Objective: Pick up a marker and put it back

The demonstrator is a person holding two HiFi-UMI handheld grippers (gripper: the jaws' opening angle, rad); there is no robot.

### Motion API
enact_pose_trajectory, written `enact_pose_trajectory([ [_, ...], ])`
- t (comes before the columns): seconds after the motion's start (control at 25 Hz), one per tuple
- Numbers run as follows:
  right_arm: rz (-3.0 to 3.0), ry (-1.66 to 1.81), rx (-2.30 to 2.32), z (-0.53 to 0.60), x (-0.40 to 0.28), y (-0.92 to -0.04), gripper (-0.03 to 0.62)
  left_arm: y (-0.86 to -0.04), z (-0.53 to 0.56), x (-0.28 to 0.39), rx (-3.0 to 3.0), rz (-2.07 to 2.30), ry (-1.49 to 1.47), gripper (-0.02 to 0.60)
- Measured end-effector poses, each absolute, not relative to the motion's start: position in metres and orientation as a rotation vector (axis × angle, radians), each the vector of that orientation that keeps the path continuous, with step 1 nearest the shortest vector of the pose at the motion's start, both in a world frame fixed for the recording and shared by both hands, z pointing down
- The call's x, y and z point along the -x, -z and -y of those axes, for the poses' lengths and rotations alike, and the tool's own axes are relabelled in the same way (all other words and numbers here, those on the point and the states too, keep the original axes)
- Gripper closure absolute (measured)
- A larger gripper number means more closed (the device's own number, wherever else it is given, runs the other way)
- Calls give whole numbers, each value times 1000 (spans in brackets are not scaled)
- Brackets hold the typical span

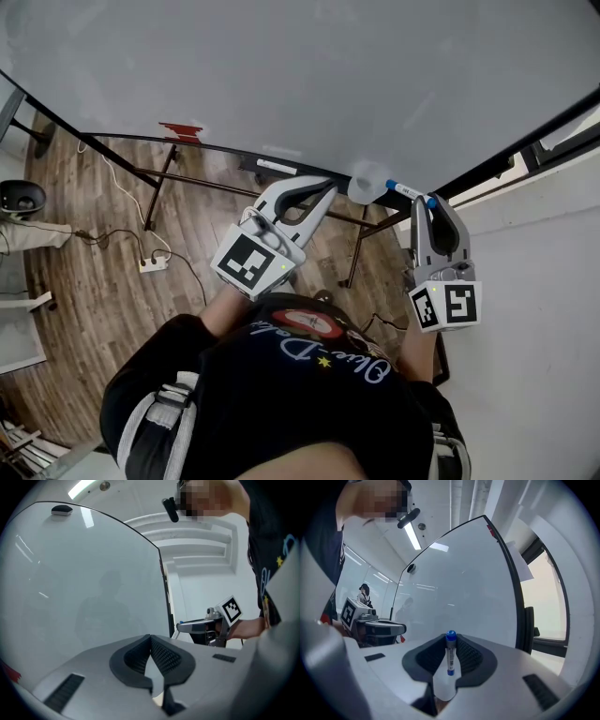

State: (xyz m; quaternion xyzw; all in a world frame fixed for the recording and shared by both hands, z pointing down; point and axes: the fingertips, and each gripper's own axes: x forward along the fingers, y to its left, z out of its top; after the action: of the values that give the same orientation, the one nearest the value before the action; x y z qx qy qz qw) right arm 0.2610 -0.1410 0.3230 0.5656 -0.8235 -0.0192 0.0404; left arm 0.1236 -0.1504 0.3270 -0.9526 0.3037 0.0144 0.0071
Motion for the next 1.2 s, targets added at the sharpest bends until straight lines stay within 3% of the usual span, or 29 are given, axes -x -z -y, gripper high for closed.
enact_pose_trajectory([
  [1.2, 2505, 65, -1831, 106, -283, -304, 526, -324, 139, -141, 2991, -864, -33, 578],
])
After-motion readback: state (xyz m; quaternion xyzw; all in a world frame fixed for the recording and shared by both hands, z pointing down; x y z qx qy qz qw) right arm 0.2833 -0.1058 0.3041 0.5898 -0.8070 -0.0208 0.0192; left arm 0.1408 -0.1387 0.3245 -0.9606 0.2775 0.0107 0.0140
